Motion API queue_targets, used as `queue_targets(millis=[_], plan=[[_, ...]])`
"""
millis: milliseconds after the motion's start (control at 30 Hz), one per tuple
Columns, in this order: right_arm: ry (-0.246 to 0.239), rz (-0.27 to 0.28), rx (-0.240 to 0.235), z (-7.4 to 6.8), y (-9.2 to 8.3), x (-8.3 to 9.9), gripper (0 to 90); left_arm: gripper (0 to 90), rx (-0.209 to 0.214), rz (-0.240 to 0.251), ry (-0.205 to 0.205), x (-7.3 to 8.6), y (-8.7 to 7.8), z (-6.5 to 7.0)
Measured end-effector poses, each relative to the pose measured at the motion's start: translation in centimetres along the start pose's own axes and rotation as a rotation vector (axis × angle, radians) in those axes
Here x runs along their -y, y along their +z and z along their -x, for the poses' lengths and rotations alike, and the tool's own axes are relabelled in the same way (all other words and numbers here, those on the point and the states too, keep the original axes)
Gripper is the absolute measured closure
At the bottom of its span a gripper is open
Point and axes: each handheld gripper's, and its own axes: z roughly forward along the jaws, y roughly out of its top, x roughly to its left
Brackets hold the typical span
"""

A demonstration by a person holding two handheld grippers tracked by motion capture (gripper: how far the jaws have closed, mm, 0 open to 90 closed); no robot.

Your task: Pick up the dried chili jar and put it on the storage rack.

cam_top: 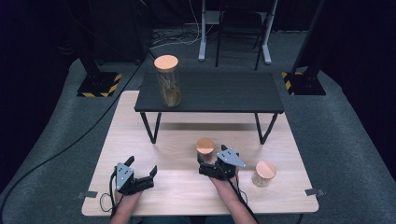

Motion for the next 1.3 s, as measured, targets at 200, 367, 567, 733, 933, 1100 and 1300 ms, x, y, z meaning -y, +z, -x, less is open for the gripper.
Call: queue_targets(millis=[200,367,567,733,933,1100,1300], plan=[[-0.004,-0.001,-0.001,-0.1,0.9,0.1,0.0,0.1,0.003,0.001,0.001,0.0,0.0,0.0],[-0.014,-0.002,0.001,0.0,1.3,0.4,0.2,0.1,0.005,0.001,0.001,0.0,0.0,0.0],[-0.008,-0.021,0.002,0.2,2.0,0.6,0.8,0.1,0.011,-0.001,0.010,0.0,0.0,0.1],[-0.008,-0.038,0.001,0.3,2.7,0.8,1.1,0.1,0.011,0.002,0.004,0.0,0.0,0.1],[-0.021,-0.050,0.005,0.4,3.3,1.0,1.9,0.1,0.012,0.002,0.003,0.0,0.0,0.1],[-0.026,-0.057,0.007,0.4,3.7,1.2,2.7,0.1,0.013,0.001,0.003,0.0,0.0,0.0],[-0.039,-0.058,0.020,0.3,4.1,1.3,5.5,0.1,0.012,0.002,0.002,0.0,0.0,0.0]])
